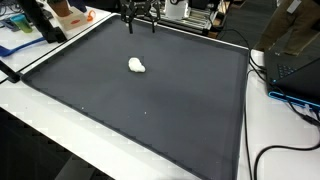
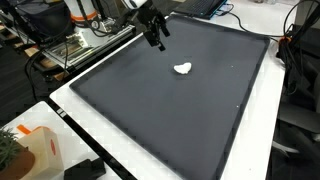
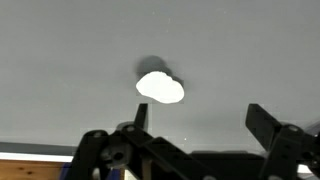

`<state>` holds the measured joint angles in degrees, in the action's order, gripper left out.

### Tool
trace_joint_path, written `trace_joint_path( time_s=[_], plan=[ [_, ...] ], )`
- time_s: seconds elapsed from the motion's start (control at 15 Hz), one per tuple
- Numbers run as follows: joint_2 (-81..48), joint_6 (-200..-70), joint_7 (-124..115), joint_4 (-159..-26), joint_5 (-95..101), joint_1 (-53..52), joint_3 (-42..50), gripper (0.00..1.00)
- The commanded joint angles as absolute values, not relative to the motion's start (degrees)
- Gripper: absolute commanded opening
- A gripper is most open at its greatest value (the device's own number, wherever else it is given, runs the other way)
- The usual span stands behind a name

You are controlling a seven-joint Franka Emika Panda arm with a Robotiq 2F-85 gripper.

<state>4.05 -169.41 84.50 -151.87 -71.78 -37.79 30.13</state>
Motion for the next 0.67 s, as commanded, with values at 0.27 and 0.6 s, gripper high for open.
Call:
trace_joint_path(
  time_s=[0.27,0.6],
  plan=[
    [2.2,-166.0,106.6,-149.1,-89.5,-37.8,30.9,1.0],
    [-1.5,-163.0,119.7,-146.5,-102.3,-37.2,31.2,1.0]
  ],
)
